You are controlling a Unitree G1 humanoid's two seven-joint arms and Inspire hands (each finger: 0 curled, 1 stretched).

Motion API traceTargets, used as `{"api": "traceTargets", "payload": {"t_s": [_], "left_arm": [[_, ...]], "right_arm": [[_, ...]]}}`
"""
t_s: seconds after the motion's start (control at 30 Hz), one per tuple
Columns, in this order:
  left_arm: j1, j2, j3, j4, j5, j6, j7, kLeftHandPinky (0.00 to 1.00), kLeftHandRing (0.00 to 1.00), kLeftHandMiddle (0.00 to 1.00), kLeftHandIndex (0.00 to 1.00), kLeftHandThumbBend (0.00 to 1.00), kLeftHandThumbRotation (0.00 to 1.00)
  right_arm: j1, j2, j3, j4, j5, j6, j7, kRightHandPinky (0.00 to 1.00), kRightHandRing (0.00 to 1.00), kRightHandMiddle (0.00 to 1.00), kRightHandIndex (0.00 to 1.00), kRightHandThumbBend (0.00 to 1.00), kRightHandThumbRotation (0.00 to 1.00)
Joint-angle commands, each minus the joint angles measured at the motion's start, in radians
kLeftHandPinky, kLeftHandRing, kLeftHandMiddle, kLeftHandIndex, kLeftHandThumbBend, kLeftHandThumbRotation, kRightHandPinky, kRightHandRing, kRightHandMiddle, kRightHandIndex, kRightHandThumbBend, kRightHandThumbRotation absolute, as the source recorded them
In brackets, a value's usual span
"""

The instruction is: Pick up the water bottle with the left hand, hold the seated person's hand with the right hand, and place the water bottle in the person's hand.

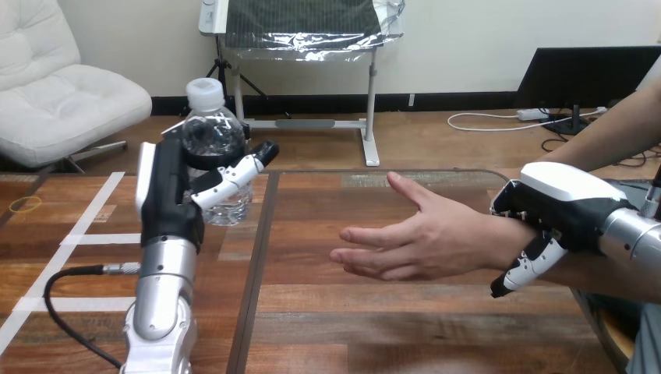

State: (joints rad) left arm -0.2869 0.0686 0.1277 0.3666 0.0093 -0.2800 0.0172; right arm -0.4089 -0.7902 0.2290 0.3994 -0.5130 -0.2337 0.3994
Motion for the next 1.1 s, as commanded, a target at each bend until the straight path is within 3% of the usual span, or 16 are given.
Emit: {"api": "traceTargets", "payload": {"t_s": [0.0, 0.53, 0.83, 1.07], "left_arm": [[-0.123, 0.009, -0.011, 0.04, 0.005, -0.059, 0.003, 0.27, 0.32, 0.37, 0.43, 0.57, 0.0], [-0.211, -0.038, -0.012, 0.188, -0.027, -0.104, 0.0, 0.3, 0.33, 0.38, 0.44, 0.59, 0.0], [-0.264, -0.06, -0.01, 0.296, -0.056, -0.163, -0.027, 0.31, 0.34, 0.39, 0.45, 0.6, 0.0], [-0.294, -0.072, -0.021, 0.353, -0.039, -0.188, -0.02, 0.32, 0.35, 0.4, 0.46, 0.6, 0.0]], "right_arm": [[-0.079, -0.002, -0.03, -0.019, 0.007, 0.022, 0.003, 0.25, 0.29, 0.36, 0.36, 0.89, 0.17], [-0.097, 0.031, -0.014, -0.027, 0.015, 0.019, 0.006, 0.22, 0.27, 0.34, 0.35, 0.91, 0.17], [-0.114, 0.058, 0.004, -0.044, 0.002, 0.053, 0.02, 0.2, 0.25, 0.33, 0.34, 0.91, 0.18], [-0.128, 0.079, 0.014, -0.053, -0.012, 0.07, 0.021, 0.21, 0.26, 0.33, 0.34, 0.91, 0.18]]}}
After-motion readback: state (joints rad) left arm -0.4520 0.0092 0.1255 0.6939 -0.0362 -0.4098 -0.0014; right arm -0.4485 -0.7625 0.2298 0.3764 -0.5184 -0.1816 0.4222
